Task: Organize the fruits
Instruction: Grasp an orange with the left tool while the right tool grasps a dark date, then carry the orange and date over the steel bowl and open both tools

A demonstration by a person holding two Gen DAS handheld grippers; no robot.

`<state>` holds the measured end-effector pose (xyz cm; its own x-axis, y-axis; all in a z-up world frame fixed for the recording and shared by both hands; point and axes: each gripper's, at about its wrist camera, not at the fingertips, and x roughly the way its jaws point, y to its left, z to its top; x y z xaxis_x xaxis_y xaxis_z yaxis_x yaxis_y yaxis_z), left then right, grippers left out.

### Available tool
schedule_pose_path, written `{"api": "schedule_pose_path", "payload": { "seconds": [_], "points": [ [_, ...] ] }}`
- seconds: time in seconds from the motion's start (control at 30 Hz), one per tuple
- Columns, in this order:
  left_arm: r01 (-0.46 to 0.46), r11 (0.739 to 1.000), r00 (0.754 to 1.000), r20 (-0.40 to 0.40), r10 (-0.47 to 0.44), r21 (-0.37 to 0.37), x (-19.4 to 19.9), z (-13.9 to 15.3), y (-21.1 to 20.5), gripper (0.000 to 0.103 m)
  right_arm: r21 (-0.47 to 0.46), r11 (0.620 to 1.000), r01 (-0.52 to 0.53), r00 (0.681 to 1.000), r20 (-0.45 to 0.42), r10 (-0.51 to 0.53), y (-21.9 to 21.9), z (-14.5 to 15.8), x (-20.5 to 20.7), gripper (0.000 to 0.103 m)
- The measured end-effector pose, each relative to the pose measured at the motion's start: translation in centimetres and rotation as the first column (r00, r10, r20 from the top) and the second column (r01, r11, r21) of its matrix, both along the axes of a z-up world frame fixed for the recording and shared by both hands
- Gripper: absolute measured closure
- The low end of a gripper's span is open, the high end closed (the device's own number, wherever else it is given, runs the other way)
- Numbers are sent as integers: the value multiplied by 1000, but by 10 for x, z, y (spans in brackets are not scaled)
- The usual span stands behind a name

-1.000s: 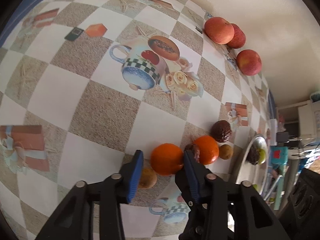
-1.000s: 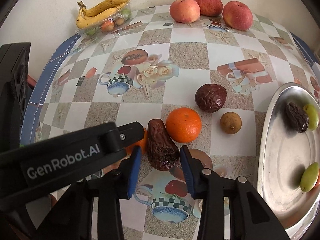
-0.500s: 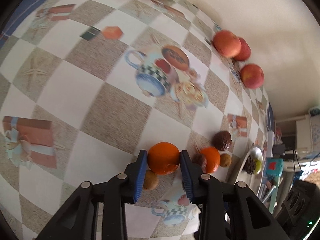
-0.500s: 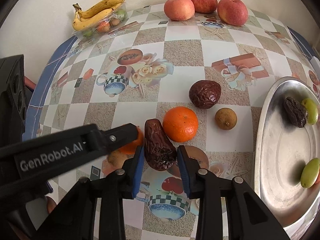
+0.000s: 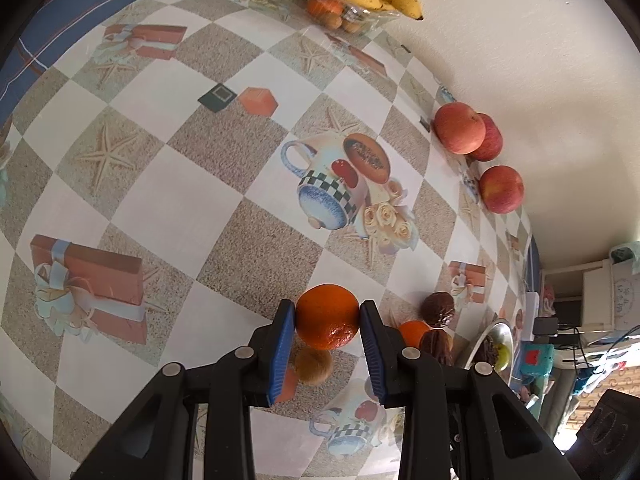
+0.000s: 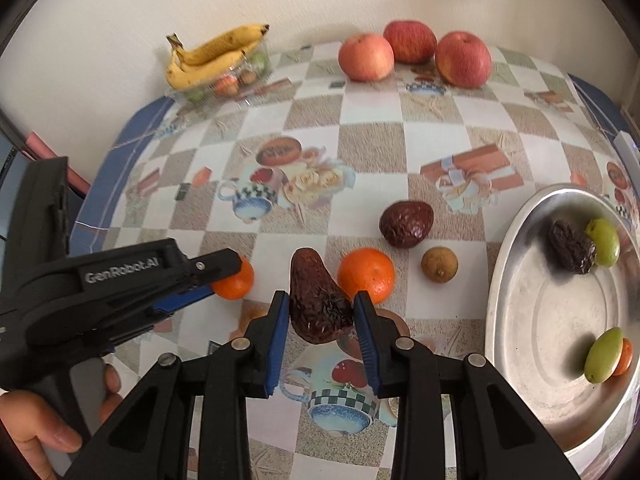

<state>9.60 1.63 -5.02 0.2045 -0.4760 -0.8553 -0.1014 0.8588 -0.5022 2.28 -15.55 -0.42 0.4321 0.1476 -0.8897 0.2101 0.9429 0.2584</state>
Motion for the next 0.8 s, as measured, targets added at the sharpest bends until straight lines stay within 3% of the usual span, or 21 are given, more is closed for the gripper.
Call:
{"api": "schedule_pose_path", "payload": {
  "seconds": [0.57, 0.8],
  "points": [
    [31, 999, 999, 32, -30, -14, -7, 13, -13, 68, -25, 999, 25, 999, 24, -24, -16, 15, -14, 69],
    [108, 994, 992, 62, -107, -13, -17, 22, -39, 68, -50, 989, 141, 990, 18, -140, -52, 19, -28, 69]
  ]
}}
